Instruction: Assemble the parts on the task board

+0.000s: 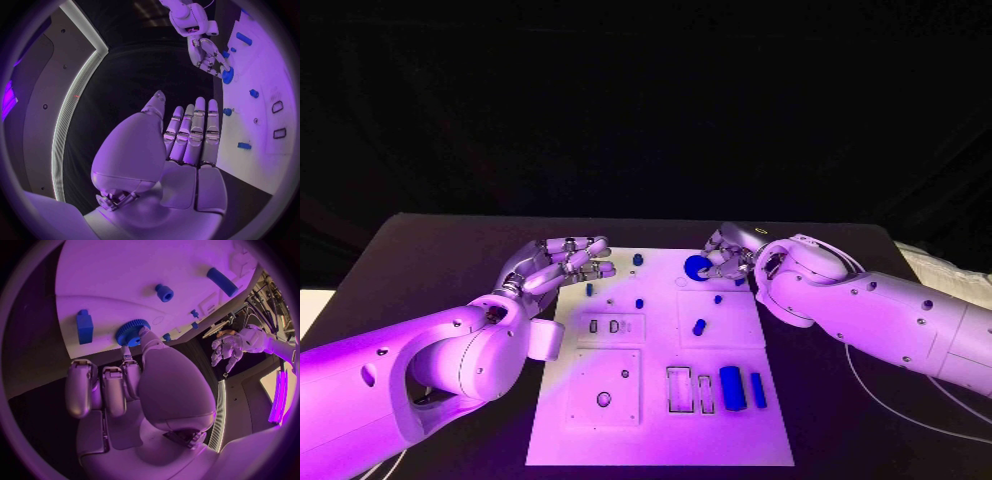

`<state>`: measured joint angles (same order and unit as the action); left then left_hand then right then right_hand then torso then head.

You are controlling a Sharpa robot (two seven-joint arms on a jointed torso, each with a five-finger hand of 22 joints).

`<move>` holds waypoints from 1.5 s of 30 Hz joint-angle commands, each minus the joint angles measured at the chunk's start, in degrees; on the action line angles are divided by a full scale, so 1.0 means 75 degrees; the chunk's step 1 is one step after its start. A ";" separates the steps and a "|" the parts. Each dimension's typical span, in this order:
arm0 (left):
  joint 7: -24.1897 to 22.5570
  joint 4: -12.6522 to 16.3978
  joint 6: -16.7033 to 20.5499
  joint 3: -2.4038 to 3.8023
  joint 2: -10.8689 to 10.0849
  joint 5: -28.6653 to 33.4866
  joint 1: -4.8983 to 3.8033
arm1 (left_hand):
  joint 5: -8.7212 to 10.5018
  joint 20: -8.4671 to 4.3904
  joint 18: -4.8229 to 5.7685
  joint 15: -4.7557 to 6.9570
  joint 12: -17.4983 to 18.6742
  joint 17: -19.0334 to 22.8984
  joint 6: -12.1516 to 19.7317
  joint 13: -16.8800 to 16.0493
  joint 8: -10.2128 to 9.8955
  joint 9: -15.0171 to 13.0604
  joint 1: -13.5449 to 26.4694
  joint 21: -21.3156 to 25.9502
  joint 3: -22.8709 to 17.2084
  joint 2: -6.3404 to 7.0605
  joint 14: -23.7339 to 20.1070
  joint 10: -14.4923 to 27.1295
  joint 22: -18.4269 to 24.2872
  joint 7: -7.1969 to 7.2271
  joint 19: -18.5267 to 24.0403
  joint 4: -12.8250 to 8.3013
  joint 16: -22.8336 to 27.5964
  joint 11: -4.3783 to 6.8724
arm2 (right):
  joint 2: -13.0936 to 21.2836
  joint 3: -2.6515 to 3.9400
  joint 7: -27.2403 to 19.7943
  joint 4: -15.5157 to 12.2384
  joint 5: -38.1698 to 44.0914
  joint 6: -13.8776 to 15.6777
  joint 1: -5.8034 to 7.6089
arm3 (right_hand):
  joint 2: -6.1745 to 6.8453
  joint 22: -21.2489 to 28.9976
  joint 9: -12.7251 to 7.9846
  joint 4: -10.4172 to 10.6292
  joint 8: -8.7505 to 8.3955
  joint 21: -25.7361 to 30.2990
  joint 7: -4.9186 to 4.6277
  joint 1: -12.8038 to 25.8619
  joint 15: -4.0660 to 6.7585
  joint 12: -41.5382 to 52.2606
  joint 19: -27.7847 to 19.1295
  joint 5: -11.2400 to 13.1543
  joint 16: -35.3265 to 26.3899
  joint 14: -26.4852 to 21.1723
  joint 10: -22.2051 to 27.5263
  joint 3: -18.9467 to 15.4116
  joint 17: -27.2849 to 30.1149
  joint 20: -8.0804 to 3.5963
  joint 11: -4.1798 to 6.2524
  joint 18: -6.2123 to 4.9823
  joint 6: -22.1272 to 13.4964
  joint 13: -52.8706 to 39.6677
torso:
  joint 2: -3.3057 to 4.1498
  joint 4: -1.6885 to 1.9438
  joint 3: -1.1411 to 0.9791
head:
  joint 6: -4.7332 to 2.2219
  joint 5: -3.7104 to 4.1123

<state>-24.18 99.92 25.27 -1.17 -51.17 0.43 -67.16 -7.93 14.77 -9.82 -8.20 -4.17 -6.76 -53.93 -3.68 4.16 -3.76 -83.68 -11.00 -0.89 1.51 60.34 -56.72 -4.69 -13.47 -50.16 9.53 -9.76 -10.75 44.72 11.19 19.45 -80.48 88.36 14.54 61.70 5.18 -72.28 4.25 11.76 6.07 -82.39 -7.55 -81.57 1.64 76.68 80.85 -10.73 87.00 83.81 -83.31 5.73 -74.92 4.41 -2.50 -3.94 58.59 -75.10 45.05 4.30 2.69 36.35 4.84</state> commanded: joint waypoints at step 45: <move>0.0098 -0.0143 -0.0216 0.0005 0.0053 0.0168 -0.0009 | 0.0039 0.0008 -0.0090 -0.0027 0.0060 -0.0020 0.0056 0.0011 -0.0054 0.0011 -0.0113 0.0058 -0.0022 -0.0022 -0.0017 0.0087 0.0023 -0.0048 -0.0058 -0.0122 0.0035 -0.0038 | -0.0915 -0.0009 0.0637 -0.0951 0.1515 0.0468 -0.0036 | -0.0098 -0.0330 0.0092 -0.0402 0.0129 -0.0169 0.0180 0.0078 0.0136 0.0471 0.0197 -0.0280 0.0081 0.0672 -0.0321 0.0930 -0.1203 -0.0115 0.0162 0.0109 0.0593 -0.0925 | 0.0007 0.0058 0.0008 | 0.0098 -0.0163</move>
<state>-23.26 98.79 24.81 -1.18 -50.90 1.31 -67.16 -7.93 14.76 -9.83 -8.20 -3.96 -6.86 -53.72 -3.68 3.94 -3.77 -83.90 -10.79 -1.04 1.29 60.34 -56.51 -4.59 -13.68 -50.16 9.07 -9.76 -10.94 38.24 11.11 23.51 -87.91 98.48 17.68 61.40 4.52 -74.68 1.74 8.75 6.87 -83.44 -7.23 -81.55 2.26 80.42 82.08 -13.05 87.44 84.03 -84.01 12.38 -74.94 3.60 -1.81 -3.95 61.00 -74.90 45.08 4.71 2.72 37.04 3.75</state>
